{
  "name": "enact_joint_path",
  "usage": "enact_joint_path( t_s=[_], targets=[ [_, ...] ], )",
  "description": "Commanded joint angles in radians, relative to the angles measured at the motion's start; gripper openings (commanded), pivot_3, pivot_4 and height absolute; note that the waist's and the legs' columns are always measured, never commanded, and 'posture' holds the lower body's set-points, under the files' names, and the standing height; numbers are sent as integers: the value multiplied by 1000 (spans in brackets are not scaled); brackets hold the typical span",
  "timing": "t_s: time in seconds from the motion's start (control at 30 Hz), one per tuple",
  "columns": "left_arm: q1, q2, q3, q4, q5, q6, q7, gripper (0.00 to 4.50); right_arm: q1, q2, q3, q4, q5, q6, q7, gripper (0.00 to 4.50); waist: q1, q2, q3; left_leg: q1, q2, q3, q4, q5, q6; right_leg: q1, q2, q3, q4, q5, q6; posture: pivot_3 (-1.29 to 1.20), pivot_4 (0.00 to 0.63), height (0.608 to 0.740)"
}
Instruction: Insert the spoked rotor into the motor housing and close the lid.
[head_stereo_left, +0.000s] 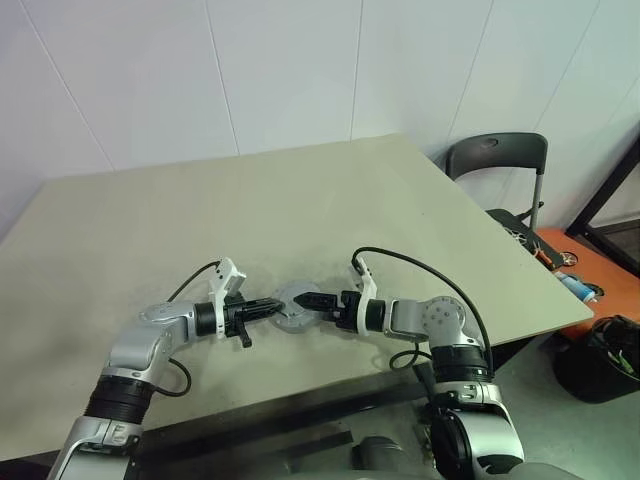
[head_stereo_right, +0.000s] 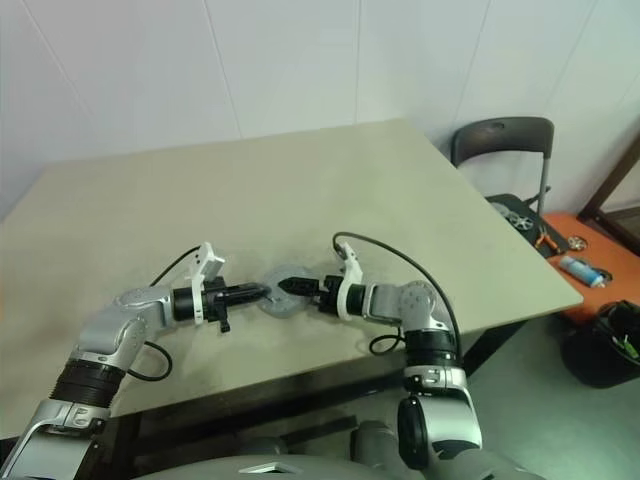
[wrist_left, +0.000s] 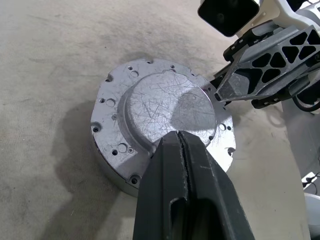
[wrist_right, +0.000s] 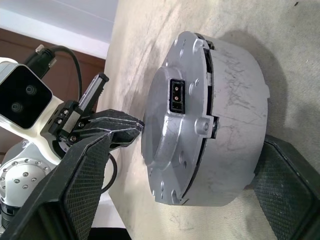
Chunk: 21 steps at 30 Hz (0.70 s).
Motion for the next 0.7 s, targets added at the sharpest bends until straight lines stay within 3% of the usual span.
enact_joint_path(
  t_s=[0.03,0.2,0.7],
  targets=[
    [2,3,-27,9,28,11,2,0,11,-16,-12,-22,-12,-26,-20,3732,4,0,0,0,0,0,0,0,0,0,0,0,0,0,0,0,0,740],
    [6,6,-19,2,24,18,8,0,9,-17,-3,-18,-5,-23,-25,2165,9,2,1,-3,0,0,-1,0,0,-3,0,0,-1,0,0,0,0,740],
    [10,0,26,-33,-8,62,49,0,5,33,-62,66,14,-47,-67,2128,7,3,1,-3,0,0,-1,0,0,-3,0,0,0,0,0,0,0,740]
  ],
)
